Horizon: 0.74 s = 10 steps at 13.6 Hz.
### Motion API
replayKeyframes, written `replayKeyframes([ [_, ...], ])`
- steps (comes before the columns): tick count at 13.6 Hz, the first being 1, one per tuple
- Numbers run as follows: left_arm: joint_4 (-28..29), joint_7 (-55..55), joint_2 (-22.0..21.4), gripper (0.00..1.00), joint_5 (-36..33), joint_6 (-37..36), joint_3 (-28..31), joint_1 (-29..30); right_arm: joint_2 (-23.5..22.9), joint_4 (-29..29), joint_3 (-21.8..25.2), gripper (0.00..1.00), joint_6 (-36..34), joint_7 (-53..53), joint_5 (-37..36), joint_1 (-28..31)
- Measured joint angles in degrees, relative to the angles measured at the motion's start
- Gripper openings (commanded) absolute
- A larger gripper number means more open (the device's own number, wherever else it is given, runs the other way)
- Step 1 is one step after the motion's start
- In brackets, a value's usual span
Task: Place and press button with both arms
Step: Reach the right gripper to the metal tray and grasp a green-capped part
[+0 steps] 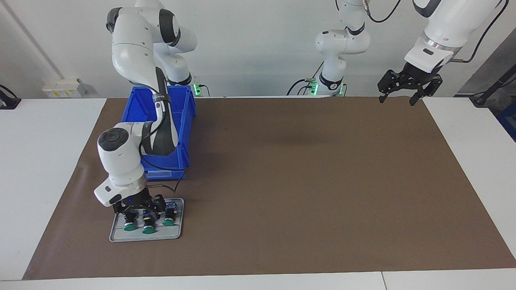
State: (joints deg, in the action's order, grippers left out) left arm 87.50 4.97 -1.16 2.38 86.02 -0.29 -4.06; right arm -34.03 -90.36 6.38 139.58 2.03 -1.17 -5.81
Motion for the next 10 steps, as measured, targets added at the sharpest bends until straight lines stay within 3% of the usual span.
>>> replayKeyframes([
  [3, 0.0, 0.0, 0.0, 1.0, 0.0, 0.0, 0.0, 0.0, -0.1, -2.6, 0.0, 0.96, 1.8, 1.0, 0.0, 0.2],
  [5, 0.0, 0.0, 0.0, 1.0, 0.0, 0.0, 0.0, 0.0, -0.1, -3.1, 0.0, 0.7, 1.8, 1.0, 0.0, 0.1],
  [6, 0.0, 0.0, 0.0, 1.0, 0.0, 0.0, 0.0, 0.0, -0.1, -3.3, 0.0, 0.51, 1.8, 1.1, 0.0, 0.2],
  [7, 0.0, 0.0, 0.0, 1.0, 0.0, 0.0, 0.0, 0.0, -0.1, -3.4, 0.0, 0.14, 1.8, 1.2, 0.0, 0.2],
  [8, 0.0, 0.0, 0.0, 1.0, 0.0, 0.0, 0.0, 0.0, -0.1, -3.7, 0.0, 0.0, 1.8, 1.7, 0.0, 0.2],
  [10, 0.0, 0.0, 0.0, 1.0, 0.0, 0.0, 0.0, 0.0, -0.1, -4.0, 0.0, 0.0, 1.9, 1.9, 0.2, 0.2],
])
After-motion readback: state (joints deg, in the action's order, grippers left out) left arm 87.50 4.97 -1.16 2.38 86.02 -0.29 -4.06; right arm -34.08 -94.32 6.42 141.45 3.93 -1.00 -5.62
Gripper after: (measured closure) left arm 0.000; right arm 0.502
